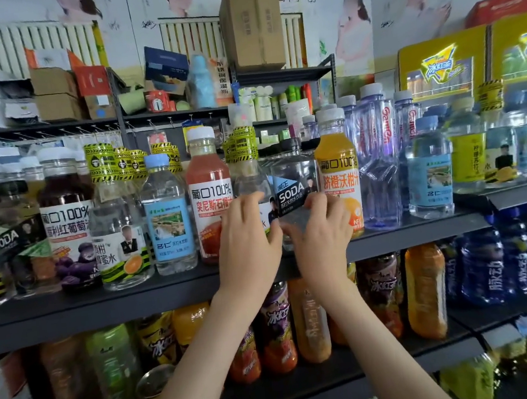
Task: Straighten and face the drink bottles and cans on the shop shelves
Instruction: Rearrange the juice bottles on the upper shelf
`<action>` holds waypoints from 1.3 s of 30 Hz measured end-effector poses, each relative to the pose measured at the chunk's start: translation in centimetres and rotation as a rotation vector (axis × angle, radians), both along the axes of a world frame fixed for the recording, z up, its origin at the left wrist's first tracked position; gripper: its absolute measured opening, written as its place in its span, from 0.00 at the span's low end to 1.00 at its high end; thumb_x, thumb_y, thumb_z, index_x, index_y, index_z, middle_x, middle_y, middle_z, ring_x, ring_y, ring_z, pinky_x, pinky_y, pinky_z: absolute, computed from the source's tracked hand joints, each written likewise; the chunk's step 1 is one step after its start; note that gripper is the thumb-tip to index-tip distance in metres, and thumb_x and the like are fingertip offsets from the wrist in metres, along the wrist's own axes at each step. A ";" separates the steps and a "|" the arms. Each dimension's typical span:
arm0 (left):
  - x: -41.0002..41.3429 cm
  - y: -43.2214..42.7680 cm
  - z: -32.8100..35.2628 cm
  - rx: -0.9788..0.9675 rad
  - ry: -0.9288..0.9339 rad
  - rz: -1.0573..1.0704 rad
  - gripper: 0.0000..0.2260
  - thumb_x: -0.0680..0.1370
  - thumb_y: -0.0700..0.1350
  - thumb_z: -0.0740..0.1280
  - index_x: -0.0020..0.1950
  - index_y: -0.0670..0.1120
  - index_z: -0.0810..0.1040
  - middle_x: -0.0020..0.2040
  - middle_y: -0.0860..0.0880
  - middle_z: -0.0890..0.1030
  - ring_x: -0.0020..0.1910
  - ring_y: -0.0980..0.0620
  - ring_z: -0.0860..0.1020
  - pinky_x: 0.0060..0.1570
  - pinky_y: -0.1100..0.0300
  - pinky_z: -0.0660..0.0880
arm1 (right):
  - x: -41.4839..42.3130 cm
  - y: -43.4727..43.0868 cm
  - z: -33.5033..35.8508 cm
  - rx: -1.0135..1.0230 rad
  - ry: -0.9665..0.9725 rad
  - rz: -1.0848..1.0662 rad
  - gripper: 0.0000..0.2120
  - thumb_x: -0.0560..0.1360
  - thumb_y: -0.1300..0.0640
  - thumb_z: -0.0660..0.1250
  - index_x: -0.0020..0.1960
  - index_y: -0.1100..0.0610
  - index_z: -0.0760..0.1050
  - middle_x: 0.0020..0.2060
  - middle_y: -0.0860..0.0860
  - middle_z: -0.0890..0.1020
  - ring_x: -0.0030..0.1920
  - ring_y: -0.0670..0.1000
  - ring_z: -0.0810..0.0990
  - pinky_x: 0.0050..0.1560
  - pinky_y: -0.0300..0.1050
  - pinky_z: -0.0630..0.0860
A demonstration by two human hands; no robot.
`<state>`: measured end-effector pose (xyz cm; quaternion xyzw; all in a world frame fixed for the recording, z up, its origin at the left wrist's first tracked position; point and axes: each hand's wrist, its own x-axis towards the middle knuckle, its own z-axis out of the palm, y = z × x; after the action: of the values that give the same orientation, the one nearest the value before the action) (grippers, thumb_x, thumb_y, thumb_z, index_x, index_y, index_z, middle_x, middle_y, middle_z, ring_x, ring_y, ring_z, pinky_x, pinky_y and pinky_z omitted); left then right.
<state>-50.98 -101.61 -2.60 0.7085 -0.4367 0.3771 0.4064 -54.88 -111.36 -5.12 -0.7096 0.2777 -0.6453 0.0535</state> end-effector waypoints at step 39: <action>-5.9 -0.4 3.0 0.029 0.432 -0.599 0.21 0.73 0.55 0.70 0.62 0.61 0.65 0.52 0.69 0.74 0.51 0.77 0.72 0.48 0.79 0.69 | -8.6 0.1 1.5 0.172 -0.027 0.515 0.21 0.65 0.52 0.74 0.57 0.50 0.73 0.46 0.42 0.71 0.48 0.46 0.73 0.44 0.35 0.69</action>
<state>-56.84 -101.98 0.44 0.6183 -0.5339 0.0768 0.5716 -63.52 -111.30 -3.66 -0.7410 0.1408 -0.5940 0.2797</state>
